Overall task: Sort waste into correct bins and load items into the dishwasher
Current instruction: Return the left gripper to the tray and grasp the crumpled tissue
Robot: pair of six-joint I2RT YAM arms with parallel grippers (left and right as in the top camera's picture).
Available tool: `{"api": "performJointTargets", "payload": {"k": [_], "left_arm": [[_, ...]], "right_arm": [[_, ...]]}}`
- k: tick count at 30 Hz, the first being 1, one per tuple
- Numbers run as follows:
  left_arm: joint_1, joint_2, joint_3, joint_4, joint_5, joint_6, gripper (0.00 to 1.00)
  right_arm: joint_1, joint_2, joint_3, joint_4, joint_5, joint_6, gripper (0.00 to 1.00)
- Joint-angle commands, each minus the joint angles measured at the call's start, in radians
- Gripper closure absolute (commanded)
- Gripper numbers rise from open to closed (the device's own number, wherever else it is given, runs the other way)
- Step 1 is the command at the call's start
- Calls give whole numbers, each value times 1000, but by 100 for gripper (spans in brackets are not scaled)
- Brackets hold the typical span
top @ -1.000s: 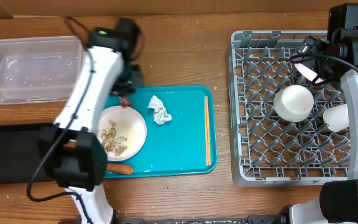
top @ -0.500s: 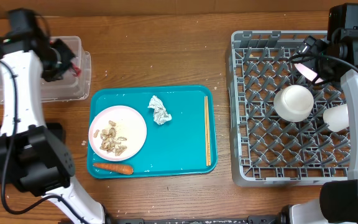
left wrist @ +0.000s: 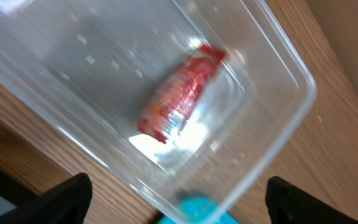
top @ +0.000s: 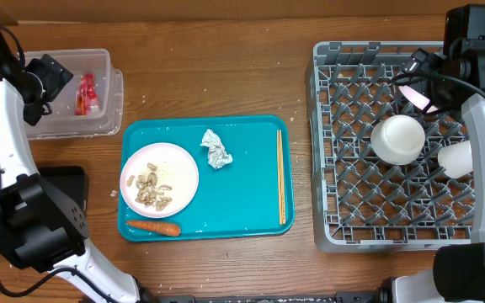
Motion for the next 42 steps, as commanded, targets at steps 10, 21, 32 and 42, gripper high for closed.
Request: {"api": "performJointTargets", "payload": {"k": [10, 21, 32, 42], "left_arm": [[-185, 6, 21, -167, 496, 246, 13], [-597, 10, -33, -322, 82, 192, 0], [-773, 10, -155, -216, -80, 32, 6], [-769, 10, -304, -93, -121, 3, 9]], "right_arm": [[2, -20, 17, 6, 14, 1, 0], [2, -20, 18, 6, 14, 1, 0], [2, -20, 17, 6, 14, 1, 0], [2, -20, 18, 6, 14, 1, 0]]}}
